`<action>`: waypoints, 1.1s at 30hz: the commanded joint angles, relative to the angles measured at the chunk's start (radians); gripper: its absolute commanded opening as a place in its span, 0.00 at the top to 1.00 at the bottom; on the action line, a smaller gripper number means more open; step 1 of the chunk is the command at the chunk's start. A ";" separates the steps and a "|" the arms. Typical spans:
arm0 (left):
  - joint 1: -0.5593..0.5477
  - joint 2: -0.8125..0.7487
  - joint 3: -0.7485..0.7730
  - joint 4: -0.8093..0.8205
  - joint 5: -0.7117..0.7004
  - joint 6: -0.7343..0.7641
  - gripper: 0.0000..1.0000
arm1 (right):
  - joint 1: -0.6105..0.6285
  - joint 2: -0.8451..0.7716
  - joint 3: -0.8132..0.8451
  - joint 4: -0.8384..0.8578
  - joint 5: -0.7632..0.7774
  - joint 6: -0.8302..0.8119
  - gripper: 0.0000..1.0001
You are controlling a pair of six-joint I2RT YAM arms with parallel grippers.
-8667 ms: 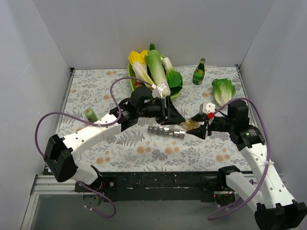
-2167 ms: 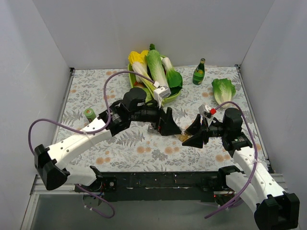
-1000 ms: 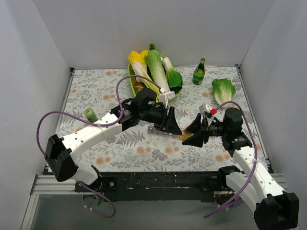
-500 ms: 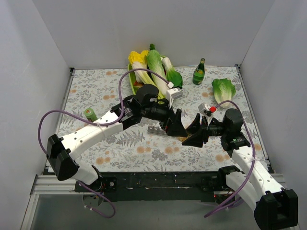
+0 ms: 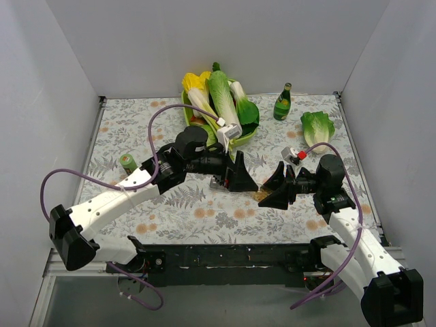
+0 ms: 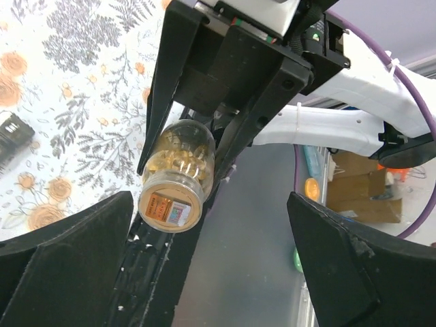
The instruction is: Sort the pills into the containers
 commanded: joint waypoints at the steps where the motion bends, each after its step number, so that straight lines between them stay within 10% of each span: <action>1: 0.002 0.018 -0.016 -0.018 0.044 -0.073 0.04 | -0.001 -0.012 -0.002 0.039 -0.019 0.005 0.99; 16: 0.002 0.095 -0.020 -0.007 0.146 -0.108 0.34 | -0.004 -0.009 -0.002 0.039 -0.016 0.005 0.99; 28: 0.002 0.102 -0.028 0.000 0.162 -0.135 0.99 | -0.004 -0.018 -0.008 0.037 -0.013 0.001 0.99; 33: 0.002 0.078 -0.031 -0.019 0.113 -0.140 1.00 | -0.004 -0.045 -0.019 0.021 0.007 -0.016 0.66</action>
